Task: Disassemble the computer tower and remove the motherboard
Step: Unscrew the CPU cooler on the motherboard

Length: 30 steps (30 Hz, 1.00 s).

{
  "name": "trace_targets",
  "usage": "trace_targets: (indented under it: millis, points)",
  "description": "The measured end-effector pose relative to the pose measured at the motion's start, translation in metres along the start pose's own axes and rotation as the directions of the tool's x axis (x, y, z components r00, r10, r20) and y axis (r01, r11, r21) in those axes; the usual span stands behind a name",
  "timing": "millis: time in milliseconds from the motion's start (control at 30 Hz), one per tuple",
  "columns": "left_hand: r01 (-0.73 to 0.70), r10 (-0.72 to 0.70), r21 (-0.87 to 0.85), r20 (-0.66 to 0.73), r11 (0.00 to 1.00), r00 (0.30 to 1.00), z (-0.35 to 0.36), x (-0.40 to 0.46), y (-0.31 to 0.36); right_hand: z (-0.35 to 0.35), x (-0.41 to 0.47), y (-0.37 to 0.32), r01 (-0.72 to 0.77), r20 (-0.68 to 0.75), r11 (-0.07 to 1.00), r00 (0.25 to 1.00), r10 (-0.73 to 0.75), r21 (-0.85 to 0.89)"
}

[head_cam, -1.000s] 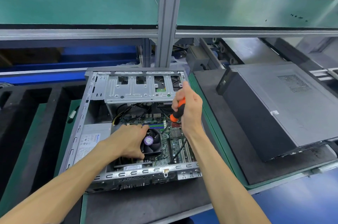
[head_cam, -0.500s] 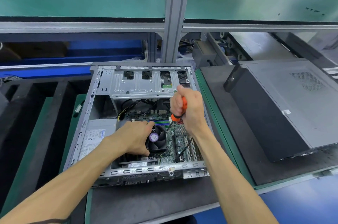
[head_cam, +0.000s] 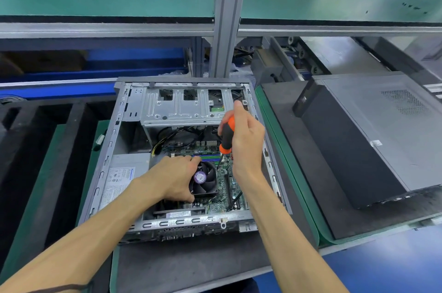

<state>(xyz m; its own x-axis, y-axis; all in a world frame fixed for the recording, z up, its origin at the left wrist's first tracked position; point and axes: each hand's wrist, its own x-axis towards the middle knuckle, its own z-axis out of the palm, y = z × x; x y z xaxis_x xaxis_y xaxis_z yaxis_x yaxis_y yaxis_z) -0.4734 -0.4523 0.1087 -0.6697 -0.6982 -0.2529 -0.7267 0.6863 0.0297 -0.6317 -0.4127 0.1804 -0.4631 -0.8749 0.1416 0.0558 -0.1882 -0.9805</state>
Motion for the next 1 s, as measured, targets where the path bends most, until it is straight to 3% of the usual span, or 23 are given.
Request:
trace_targets:
  millis: [133,233,333,567,633,800,933,1000]
  points:
    - [0.006,-0.006,-0.006,0.012,1.0,1.0,0.0,0.0,0.001,-0.006,0.013,0.002,-0.077,0.215,0.978,0.976,0.035,0.192]
    - [0.003,-0.003,-0.012,0.011,1.0,1.0,-0.002,0.0,0.002,-0.014,0.021,0.003,-0.145,0.302,0.961,0.951,0.07,0.234]
    - [0.011,-0.01,-0.009,0.025,1.0,1.0,-0.001,0.0,0.002,-0.016,0.018,0.007,-0.104,0.285,0.976,0.958,0.047,0.19]
    - [0.007,-0.007,-0.015,0.026,1.0,1.0,0.0,0.0,0.0,-0.007,0.015,0.003,-0.081,0.073,0.995,0.994,0.077,0.062]
    - [0.003,-0.003,-0.01,0.025,1.0,1.0,0.0,0.0,0.0,-0.008,0.019,-0.002,-0.039,0.141,0.999,0.989,0.034,0.031]
    - [0.001,-0.001,0.007,0.017,1.0,1.0,-0.001,0.0,0.0,-0.001,0.022,-0.006,-0.153,0.258,0.976,0.96,0.109,0.156]
    - [0.003,-0.003,0.001,0.022,1.0,1.0,0.0,0.0,0.0,0.002,0.016,-0.002,-0.034,0.228,0.996,0.973,0.015,0.081]
    - [0.008,-0.008,-0.008,0.027,1.0,1.0,0.0,0.0,0.0,0.002,0.012,0.001,-0.044,0.169,0.995,0.985,0.027,0.094]
